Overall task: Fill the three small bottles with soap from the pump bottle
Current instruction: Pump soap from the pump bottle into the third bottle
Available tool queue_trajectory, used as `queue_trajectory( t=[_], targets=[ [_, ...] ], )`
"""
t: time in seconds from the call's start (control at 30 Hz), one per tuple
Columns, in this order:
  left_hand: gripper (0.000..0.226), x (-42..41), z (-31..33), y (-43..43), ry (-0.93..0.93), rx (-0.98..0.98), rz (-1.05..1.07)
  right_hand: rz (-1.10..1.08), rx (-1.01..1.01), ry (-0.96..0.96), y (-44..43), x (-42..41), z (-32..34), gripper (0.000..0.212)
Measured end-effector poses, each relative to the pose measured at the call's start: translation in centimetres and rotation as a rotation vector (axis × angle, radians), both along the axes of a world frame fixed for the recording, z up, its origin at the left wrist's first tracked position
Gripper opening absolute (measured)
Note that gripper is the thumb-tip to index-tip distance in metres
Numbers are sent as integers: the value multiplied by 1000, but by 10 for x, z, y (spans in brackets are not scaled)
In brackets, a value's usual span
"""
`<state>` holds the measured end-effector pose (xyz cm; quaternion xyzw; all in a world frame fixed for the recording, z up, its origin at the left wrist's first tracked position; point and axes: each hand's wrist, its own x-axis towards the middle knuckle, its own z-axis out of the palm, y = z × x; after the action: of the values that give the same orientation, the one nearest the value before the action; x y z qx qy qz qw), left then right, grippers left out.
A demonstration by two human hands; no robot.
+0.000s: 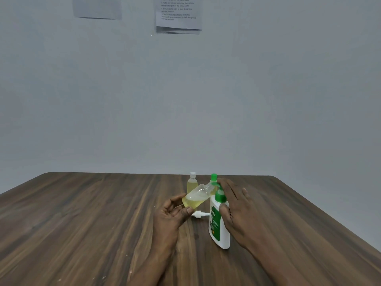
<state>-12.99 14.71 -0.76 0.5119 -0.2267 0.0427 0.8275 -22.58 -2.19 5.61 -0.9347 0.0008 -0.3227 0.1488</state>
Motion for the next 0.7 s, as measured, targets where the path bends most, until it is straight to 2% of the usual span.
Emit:
queue_trajectory(
  t=[0.7],
  targets=[
    [42,0,0,-1,-1,10,10,1,-11,17,-4,1,-3,60]
  ],
)
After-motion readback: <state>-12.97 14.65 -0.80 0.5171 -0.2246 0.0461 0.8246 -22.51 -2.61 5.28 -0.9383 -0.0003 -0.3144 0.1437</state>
